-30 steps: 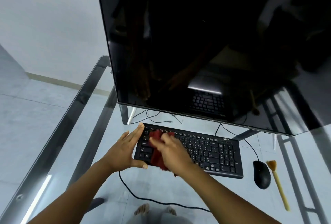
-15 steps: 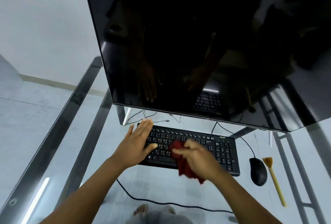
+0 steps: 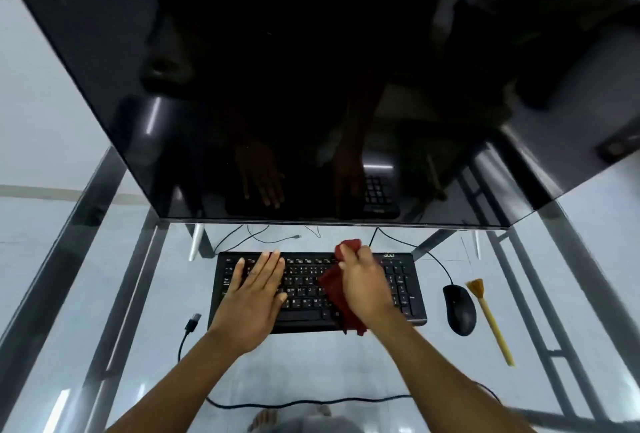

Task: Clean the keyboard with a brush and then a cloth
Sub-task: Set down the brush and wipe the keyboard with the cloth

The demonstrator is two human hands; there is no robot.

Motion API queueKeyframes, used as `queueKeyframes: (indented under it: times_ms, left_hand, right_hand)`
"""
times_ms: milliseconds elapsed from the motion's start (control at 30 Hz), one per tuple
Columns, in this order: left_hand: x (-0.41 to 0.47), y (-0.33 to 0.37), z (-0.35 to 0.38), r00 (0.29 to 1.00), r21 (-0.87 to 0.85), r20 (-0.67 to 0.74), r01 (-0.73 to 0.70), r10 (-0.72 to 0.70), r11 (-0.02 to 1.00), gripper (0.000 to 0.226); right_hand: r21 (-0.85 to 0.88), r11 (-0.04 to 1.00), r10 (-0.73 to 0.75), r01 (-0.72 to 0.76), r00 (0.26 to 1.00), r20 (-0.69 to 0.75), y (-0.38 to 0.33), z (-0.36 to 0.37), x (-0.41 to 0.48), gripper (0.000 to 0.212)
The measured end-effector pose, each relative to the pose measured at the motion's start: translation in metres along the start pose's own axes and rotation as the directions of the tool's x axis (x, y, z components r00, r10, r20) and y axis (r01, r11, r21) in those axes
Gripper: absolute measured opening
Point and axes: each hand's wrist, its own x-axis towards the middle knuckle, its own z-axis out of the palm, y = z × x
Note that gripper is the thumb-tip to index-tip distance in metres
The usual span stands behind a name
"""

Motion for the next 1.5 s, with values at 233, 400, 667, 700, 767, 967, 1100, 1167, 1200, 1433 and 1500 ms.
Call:
queueKeyframes:
  times_ms: [233,400,667,700,767,967,1100,1167,1200,1433,1500]
  left_hand:
    - [0.016,0.031,0.001,1.000,0.009,-0.002,0.004,-0.004,1.000,0.058]
    - [0.032,0.055,0.004,0.999,0.005,0.031,-0.018,0.018,1.000,0.061]
    - [0.060,0.089,0.008,0.998,0.024,0.019,-0.066,0.066,0.998,0.059]
    - [0.060,0.092,0.010,0.998,0.018,0.016,-0.063,0.063,0.998,0.059]
    - [0.062,0.102,0.013,0.997,0.003,0.018,-0.069,0.069,0.998,0.058]
    - [0.066,0.113,0.021,0.993,0.010,0.030,-0.115,0.114,0.993,0.057]
    - [0.064,0.114,0.022,0.994,0.013,0.059,-0.096,0.095,0.995,0.057]
    - [0.064,0.114,0.022,0.994,0.005,0.067,-0.091,0.091,0.996,0.058]
    - [0.065,0.114,0.022,0.993,0.004,0.070,-0.093,0.093,0.996,0.058]
    - [0.066,0.114,0.022,0.991,0.010,0.107,-0.087,0.085,0.996,0.058]
    - [0.065,0.114,0.023,0.991,0.010,0.110,-0.080,0.079,0.997,0.058]
  right_hand:
    - [0.093,0.952,-0.300,0.293,0.951,0.076,0.020,0.001,-0.015,0.030]
    - [0.004,0.998,0.060,-0.060,0.998,0.013,0.046,0.001,-0.005,0.041]
    - [0.023,0.994,0.111,-0.111,0.994,-0.023,0.089,-0.006,-0.001,0.041]
    - [0.071,0.983,0.173,-0.172,0.985,-0.011,0.088,-0.008,-0.001,0.040]
    - [0.163,0.979,0.128,-0.124,0.992,-0.014,0.069,-0.005,-0.013,0.041]
    - [0.171,0.981,-0.099,0.093,0.995,0.028,0.096,-0.015,-0.034,0.037]
    - [0.080,0.979,0.189,-0.185,0.981,-0.043,0.112,-0.013,-0.019,0.053]
    - [0.116,0.993,-0.009,0.005,1.000,0.030,0.097,-0.001,-0.034,0.070]
    - [0.116,0.986,-0.127,0.117,0.988,0.083,0.090,0.000,-0.046,0.078]
    - [0.118,0.988,0.097,-0.099,0.995,0.021,0.110,-0.003,-0.042,0.076]
    - [0.122,0.992,0.012,-0.022,0.997,0.081,0.098,0.004,-0.056,0.094]
